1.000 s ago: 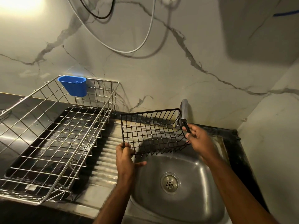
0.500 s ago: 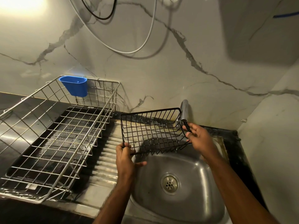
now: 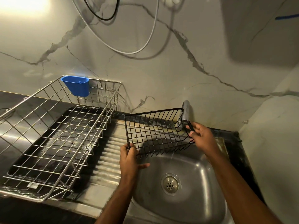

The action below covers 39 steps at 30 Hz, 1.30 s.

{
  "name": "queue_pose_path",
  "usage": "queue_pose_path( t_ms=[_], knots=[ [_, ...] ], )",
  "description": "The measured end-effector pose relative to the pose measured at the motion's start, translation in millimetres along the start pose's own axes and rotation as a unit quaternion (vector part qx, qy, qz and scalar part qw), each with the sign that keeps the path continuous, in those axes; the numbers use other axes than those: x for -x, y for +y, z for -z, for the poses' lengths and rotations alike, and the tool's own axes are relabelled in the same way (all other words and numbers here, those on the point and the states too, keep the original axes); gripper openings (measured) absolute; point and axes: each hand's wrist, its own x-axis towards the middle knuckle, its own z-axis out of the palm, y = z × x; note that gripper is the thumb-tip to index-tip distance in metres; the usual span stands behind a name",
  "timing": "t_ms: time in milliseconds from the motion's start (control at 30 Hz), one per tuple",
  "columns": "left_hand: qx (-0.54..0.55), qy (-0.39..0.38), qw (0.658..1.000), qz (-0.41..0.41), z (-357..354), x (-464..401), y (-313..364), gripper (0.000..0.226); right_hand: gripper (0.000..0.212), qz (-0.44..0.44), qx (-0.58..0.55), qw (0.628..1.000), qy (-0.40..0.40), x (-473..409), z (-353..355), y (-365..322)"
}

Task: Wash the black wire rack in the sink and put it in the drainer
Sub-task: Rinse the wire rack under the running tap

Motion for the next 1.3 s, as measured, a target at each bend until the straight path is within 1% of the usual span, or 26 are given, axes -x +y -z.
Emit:
queue_pose_path(
  t_ms=[267, 367, 400, 533, 633, 700, 767, 867, 967, 1000, 1300],
  knots=[
    [0.005, 0.006, 1.0, 0.006, 0.4, 0.3, 1.8, 0.031, 0.051, 0.003, -0.002, 1.0, -0.006, 1.5, 0.1, 1.8],
    [0.003, 0.011, 1.0, 0.003, 2.0, 0.4, 1.0, 0.013, 0.049, 0.004, -0.005, 1.0, -0.011, 2.8, -1.6, 0.3],
    [0.002, 0.017, 1.0, 0.002, 2.8, -0.2, -0.1, 0.012, 0.049, 0.004, -0.006, 1.0, -0.011, 3.0, -2.3, -0.4],
    [0.007, 0.033, 0.999, 0.002, 3.6, -0.9, -1.3, 0.016, 0.05, 0.007, -0.01, 1.0, -0.013, 4.1, -2.7, 0.5],
    [0.009, 0.025, 1.0, 0.005, 2.6, 0.7, 0.9, 0.014, 0.05, 0.009, -0.008, 1.0, -0.011, 3.8, -1.7, 2.8],
    [0.012, 0.021, 1.0, 0.013, 2.4, 1.1, 3.1, 0.03, 0.051, 0.01, -0.012, 1.0, -0.011, 2.5, -1.6, 4.5],
    [0.015, 0.019, 1.0, 0.018, 2.3, 1.7, 3.7, 0.036, 0.05, 0.008, -0.016, 1.0, -0.012, 0.5, -1.9, 5.8],
    [0.019, 0.02, 1.0, 0.014, 2.5, 2.6, 4.2, 0.034, 0.047, 0.006, -0.018, 1.0, -0.016, -1.2, -2.6, 5.5],
    [0.012, 0.02, 1.0, 0.01, 3.3, 2.5, 2.5, 0.016, 0.048, 0.005, -0.029, 0.999, -0.019, -3.4, -3.6, 4.0],
    [0.006, 0.022, 1.0, 0.009, 3.6, 1.9, 1.7, 0.014, 0.048, 0.005, -0.03, 0.999, -0.02, -4.8, -3.9, 3.8],
    [0.002, 0.023, 1.0, 0.01, 0.9, 1.7, 4.3, 0.016, 0.05, -0.003, -0.008, 1.0, -0.015, -15.4, -6.5, 4.1]
  ],
)
